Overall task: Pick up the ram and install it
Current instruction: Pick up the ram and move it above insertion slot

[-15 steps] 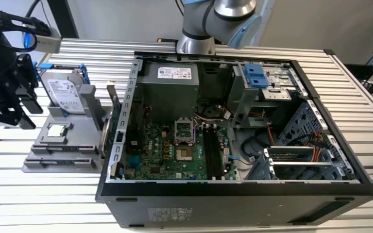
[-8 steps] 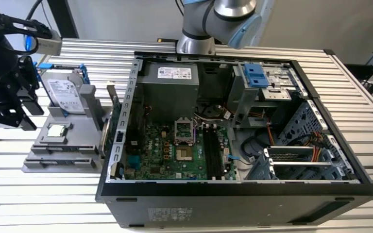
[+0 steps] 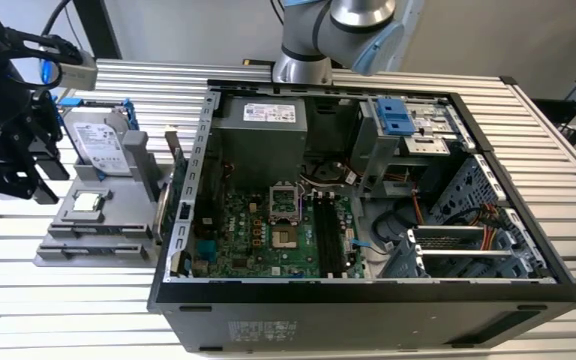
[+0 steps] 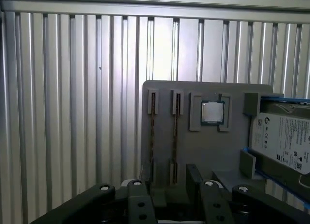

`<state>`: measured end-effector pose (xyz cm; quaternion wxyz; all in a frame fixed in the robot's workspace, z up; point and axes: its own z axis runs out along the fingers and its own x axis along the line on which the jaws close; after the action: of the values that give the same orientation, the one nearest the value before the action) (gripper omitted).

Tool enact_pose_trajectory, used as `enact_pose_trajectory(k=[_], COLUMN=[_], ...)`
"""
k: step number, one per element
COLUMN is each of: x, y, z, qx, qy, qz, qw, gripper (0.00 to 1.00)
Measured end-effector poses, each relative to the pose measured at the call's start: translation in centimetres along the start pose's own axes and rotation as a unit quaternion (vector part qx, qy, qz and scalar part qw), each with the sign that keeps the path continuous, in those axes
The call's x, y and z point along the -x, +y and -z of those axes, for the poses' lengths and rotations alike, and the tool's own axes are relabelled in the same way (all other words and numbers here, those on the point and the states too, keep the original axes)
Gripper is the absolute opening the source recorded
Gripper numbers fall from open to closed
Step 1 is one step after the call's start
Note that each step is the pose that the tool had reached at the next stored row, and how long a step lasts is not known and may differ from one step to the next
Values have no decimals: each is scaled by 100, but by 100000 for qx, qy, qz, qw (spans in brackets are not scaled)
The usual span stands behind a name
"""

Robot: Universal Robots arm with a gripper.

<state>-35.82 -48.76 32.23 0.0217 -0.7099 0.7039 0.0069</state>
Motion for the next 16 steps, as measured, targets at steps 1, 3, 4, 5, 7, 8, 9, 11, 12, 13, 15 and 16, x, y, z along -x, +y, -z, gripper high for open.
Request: enact_pose_trajectory(k=[1, 3, 4, 5, 7, 8, 9, 11, 12, 13, 15, 16], x=[0, 0, 0, 0, -1, -1, -1, -1, -2, -2, -2, -3], y=[0, 0, 0, 0, 0, 0, 0, 1, 1, 1, 1, 1], z=[0, -2, -3, -7, -18, -21, -25, -34, -42, -48, -62, -67], qx=[4, -6, -4, -16, -17, -7, -11, -15, -18, -16, -38, -47], qy=[1, -8, -5, -15, -15, -6, -10, -9, -11, -7, -11, -9], qz=[0, 0, 0, 0, 2, 0, 3, 0, 2, 1, 0, 0], qw=[100000, 100000, 100000, 100000, 100000, 100000, 100000, 100000, 100000, 100000, 100000, 100000], gripper=[100, 100, 100, 100, 100, 100, 100, 100, 100, 100, 100, 100])
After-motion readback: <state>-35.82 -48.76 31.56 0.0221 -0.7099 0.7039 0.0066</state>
